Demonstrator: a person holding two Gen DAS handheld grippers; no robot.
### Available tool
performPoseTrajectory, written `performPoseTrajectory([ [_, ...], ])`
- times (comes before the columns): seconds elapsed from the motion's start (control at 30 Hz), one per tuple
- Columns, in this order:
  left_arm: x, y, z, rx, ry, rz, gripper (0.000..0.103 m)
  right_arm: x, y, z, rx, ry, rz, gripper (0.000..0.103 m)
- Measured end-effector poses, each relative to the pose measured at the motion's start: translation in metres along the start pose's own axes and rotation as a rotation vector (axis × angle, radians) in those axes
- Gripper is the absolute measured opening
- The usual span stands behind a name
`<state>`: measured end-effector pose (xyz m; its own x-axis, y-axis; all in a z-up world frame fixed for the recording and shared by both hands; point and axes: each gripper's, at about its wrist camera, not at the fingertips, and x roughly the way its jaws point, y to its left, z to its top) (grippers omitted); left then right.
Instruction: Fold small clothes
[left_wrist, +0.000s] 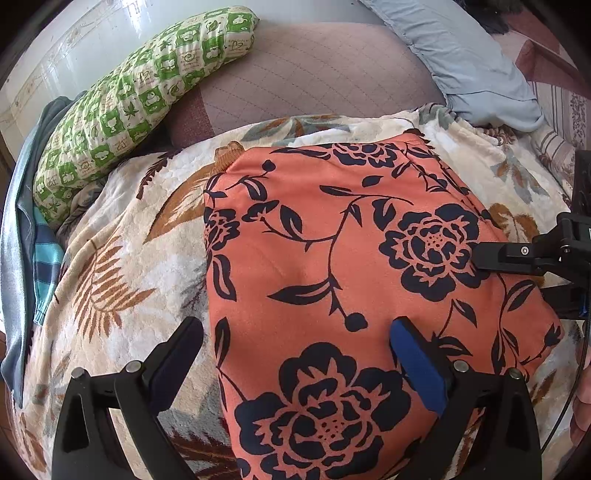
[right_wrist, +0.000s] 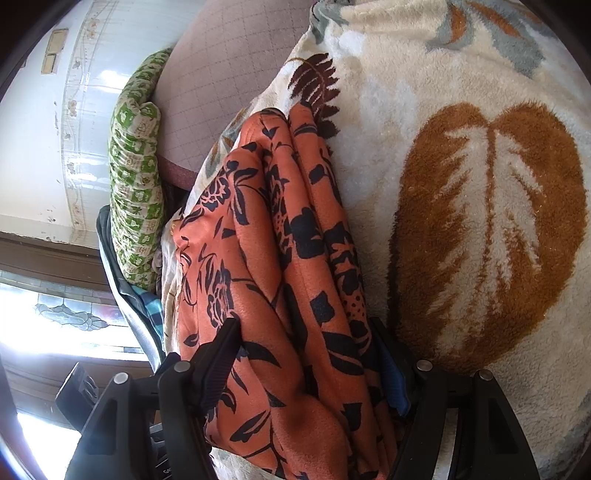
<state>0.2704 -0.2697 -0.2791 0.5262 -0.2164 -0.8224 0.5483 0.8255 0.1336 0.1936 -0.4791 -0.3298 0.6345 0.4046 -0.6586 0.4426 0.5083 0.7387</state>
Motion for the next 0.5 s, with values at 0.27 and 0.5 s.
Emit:
performPoseTrajectory([
  [0.27, 0.0013, 0.0003, 0.0009, 0.004, 0.000, 0.003, 0.101, 0.0001, -0.0007, -0.0002, 0.001, 0.000, 0.001, 0.073],
  [0.5, 0.0013, 0.0005, 0.0008, 0.004, 0.001, 0.002, 0.101, 0.0000, -0.0015, -0.0004, 0.003, 0.001, 0.004, 0.073],
])
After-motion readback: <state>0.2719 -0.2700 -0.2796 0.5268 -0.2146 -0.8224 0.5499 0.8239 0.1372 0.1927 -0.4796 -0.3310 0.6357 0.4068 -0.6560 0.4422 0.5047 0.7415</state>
